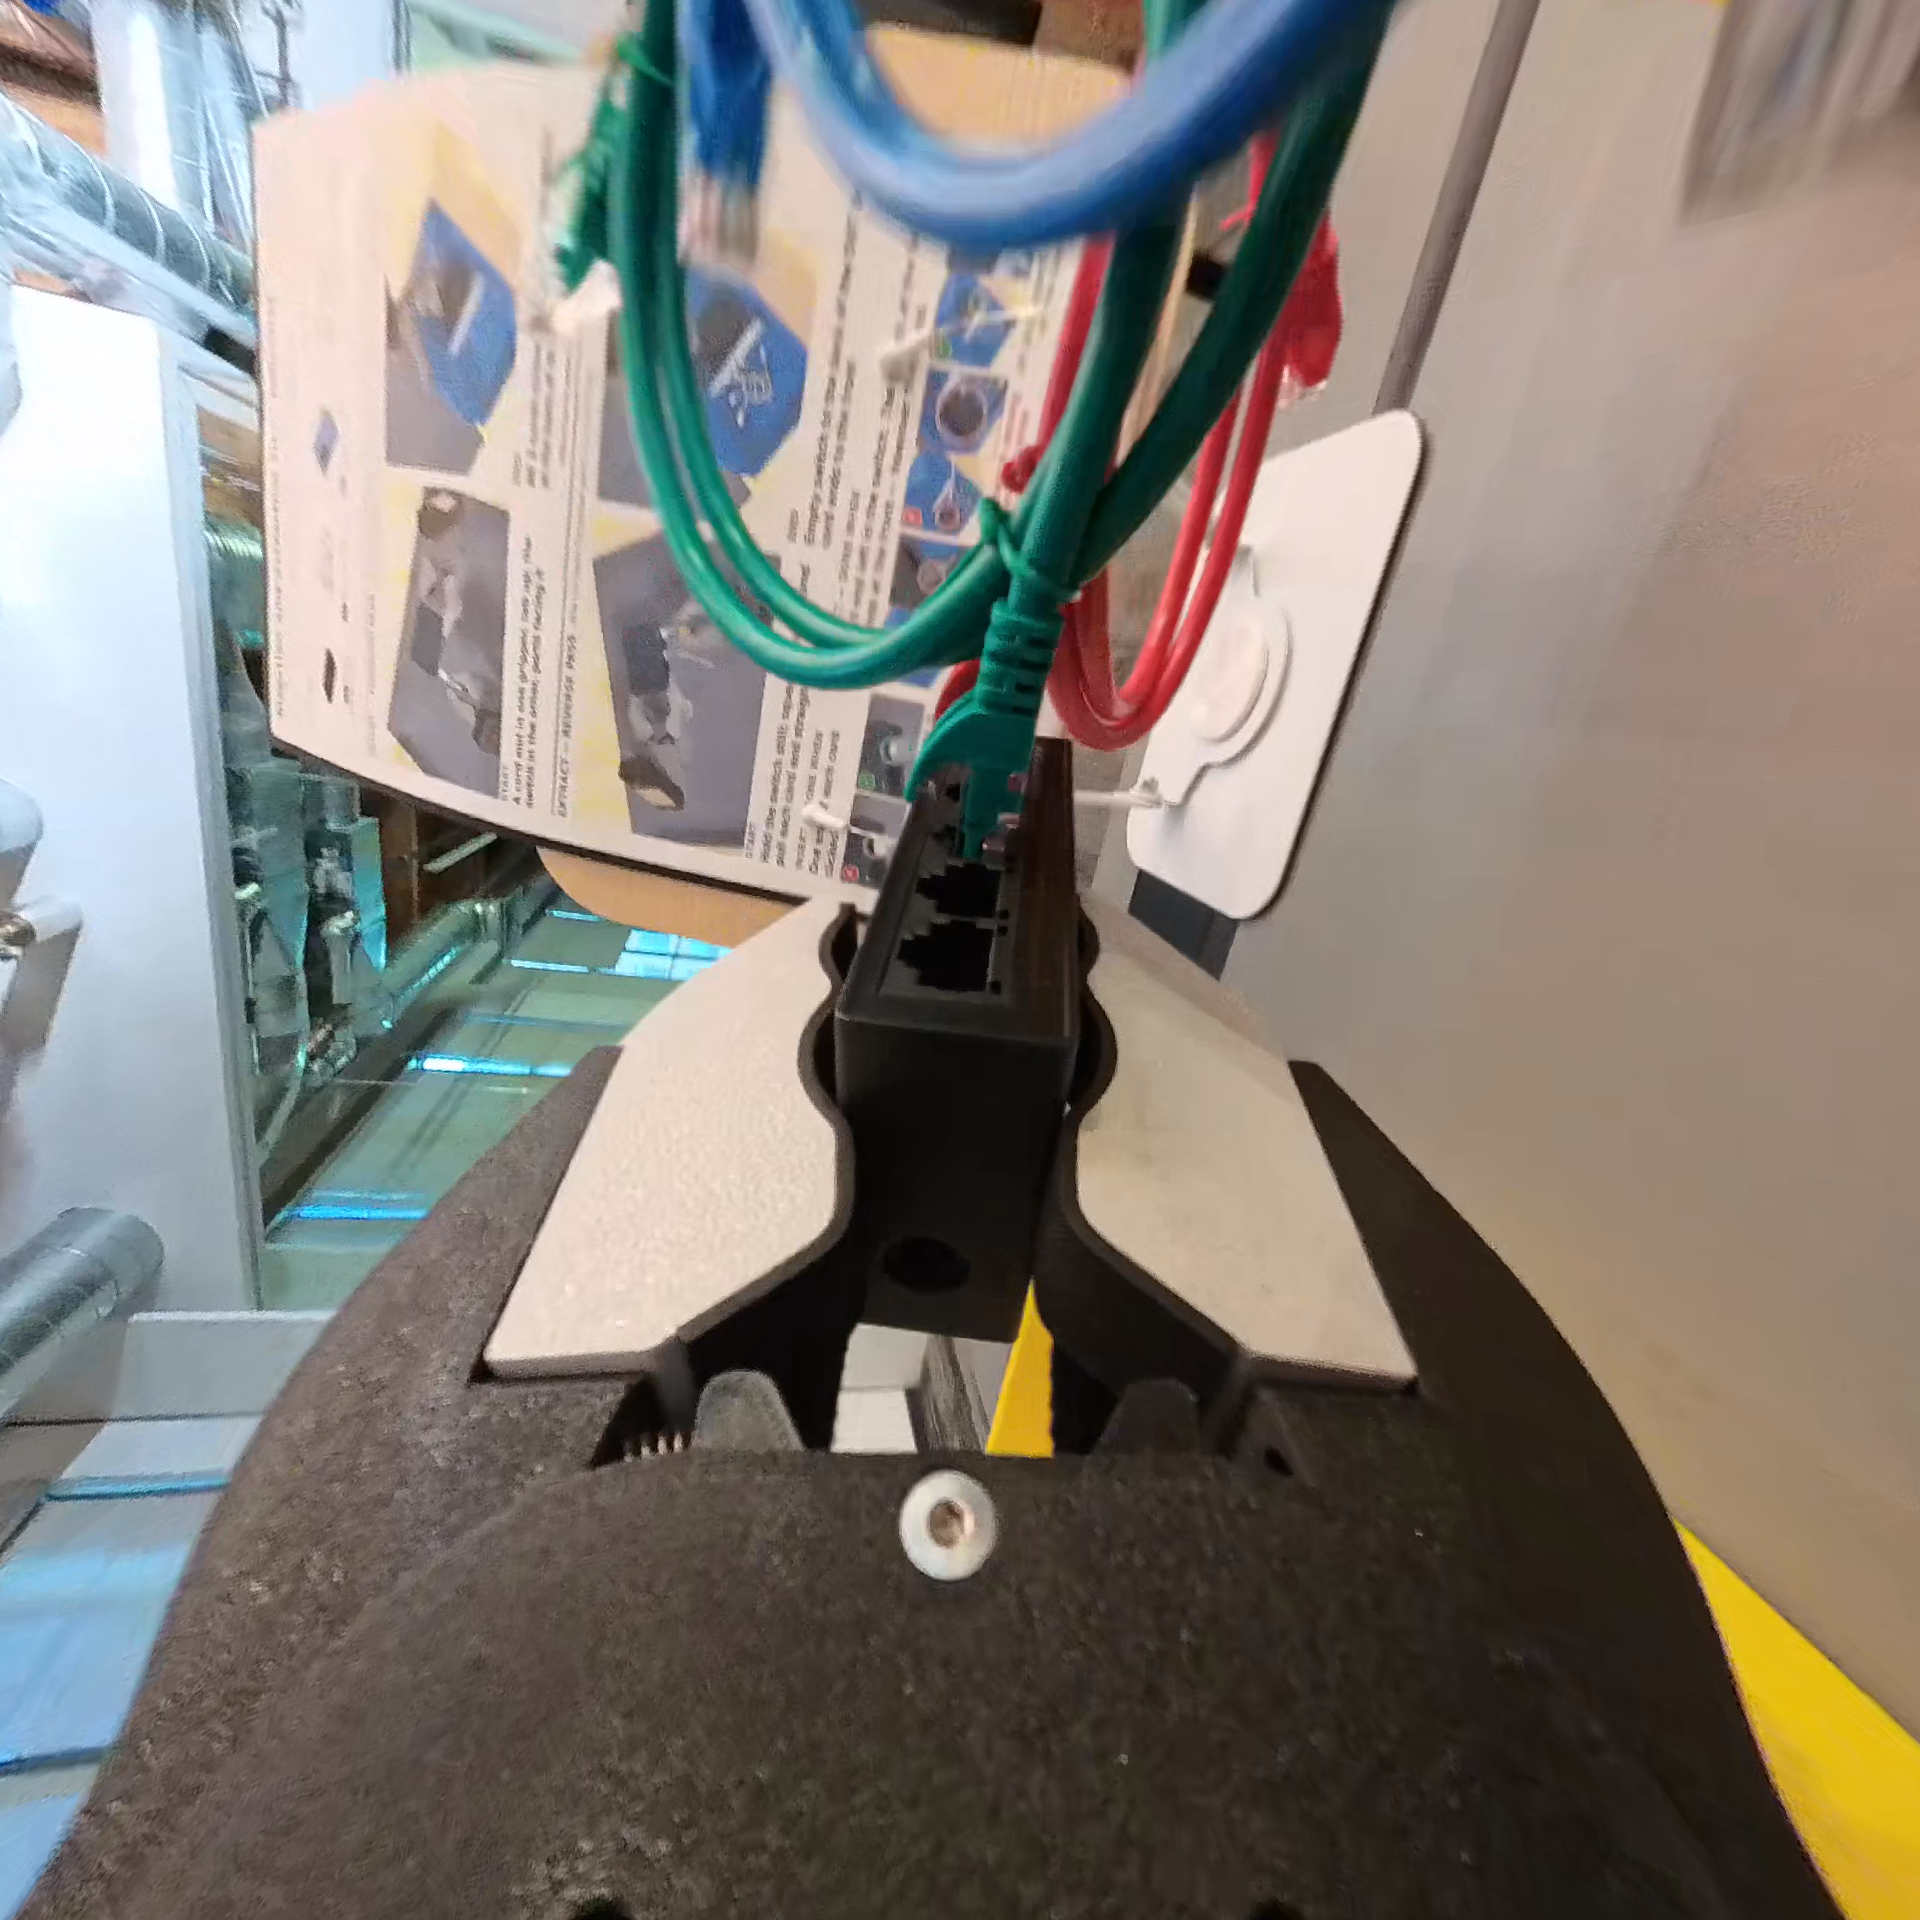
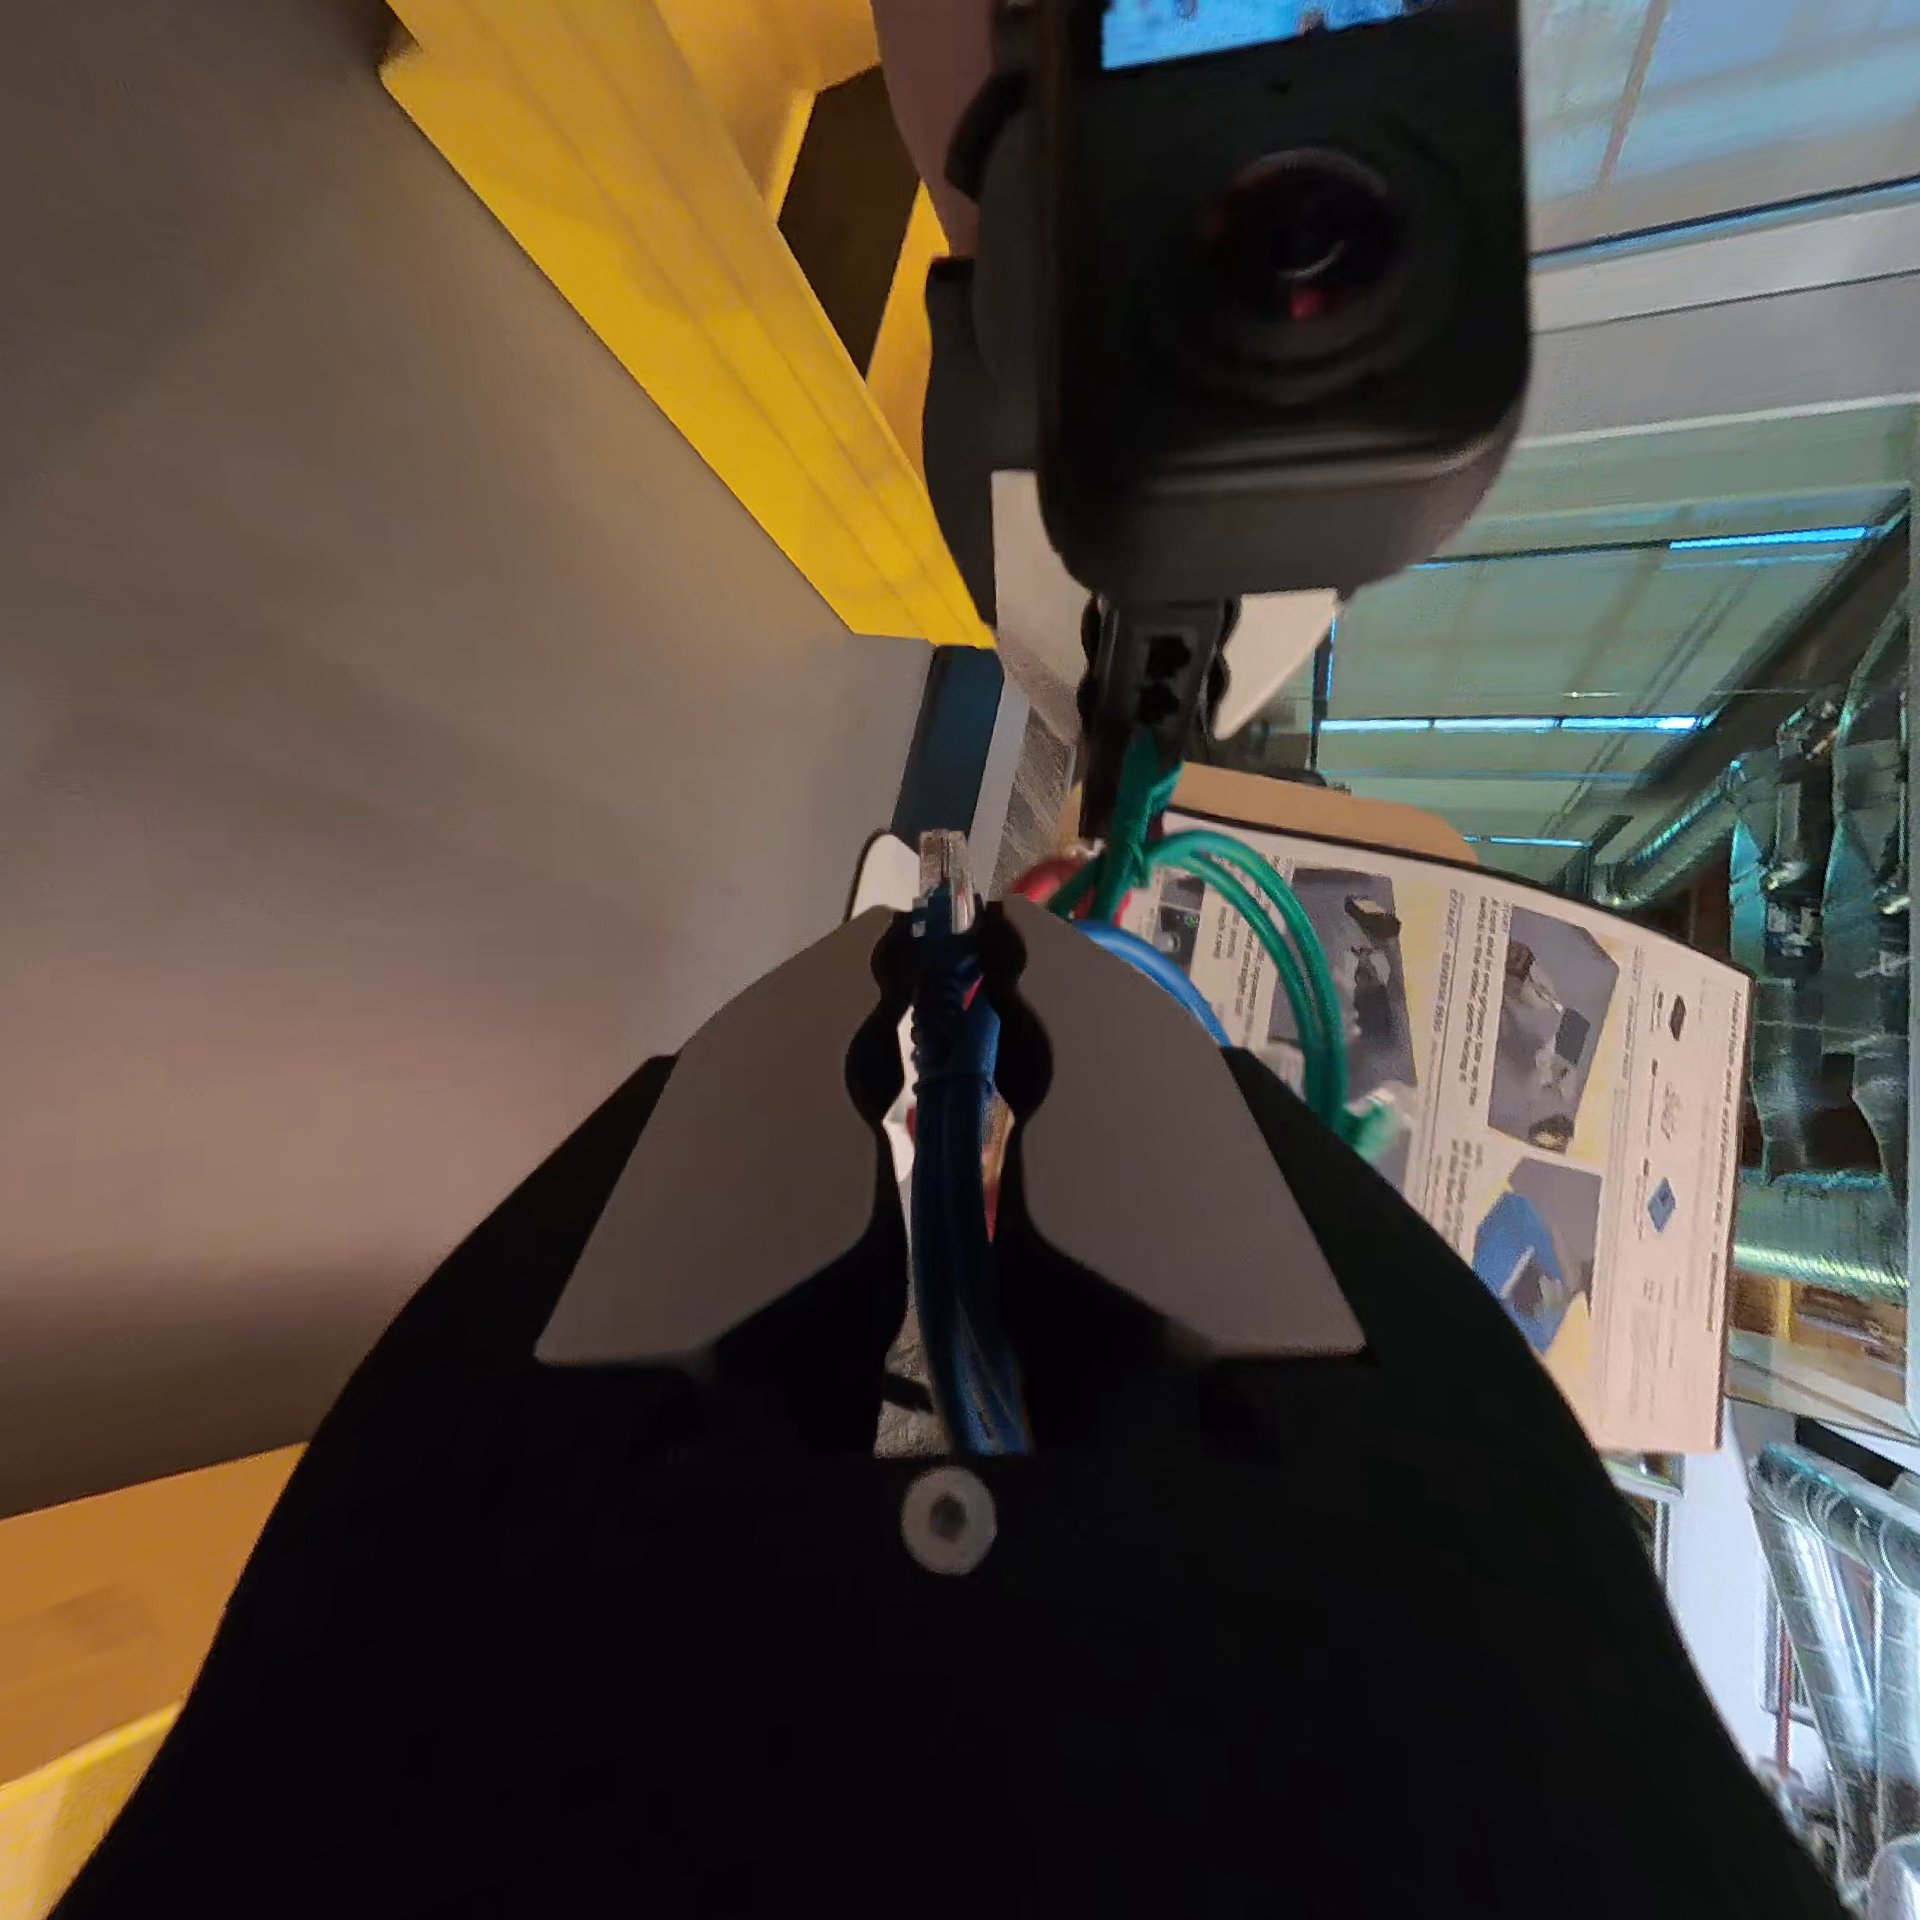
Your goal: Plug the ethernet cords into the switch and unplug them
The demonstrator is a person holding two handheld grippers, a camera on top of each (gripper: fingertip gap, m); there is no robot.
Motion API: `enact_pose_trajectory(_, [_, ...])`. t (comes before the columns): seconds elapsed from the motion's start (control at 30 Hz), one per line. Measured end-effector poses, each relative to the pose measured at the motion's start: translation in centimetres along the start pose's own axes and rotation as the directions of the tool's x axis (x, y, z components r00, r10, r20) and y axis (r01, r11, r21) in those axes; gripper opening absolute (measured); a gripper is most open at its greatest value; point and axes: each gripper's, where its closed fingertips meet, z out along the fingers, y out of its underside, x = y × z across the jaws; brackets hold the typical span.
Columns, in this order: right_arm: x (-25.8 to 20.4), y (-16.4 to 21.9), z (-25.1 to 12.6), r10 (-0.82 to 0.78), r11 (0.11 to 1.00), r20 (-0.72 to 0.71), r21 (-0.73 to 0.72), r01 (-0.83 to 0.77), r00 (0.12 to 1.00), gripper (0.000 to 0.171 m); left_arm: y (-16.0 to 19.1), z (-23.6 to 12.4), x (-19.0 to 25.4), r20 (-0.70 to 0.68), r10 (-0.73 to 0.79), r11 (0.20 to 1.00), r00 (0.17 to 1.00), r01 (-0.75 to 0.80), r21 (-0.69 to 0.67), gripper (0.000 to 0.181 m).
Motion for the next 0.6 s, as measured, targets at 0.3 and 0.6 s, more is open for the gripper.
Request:
enact_pose_trajectory(0.3, [1.2,2.6,-3.8,0.057,0.995,-0.025,-0.078,-0.059,0.998,0.014,4.6,0.6,-1.6,0.019,-0.031,0.99,0.999,0.033,-0.138,0.037])
enact_pose_trajectory(0.6, [-2.5,12.0,-11.6,0.543,0.795,0.047,-0.349,-0.496,0.838,0.014,5.3,-0.4,-3.3,0.041,-0.093,0.988,0.995,0.097,-0.122,0.037])
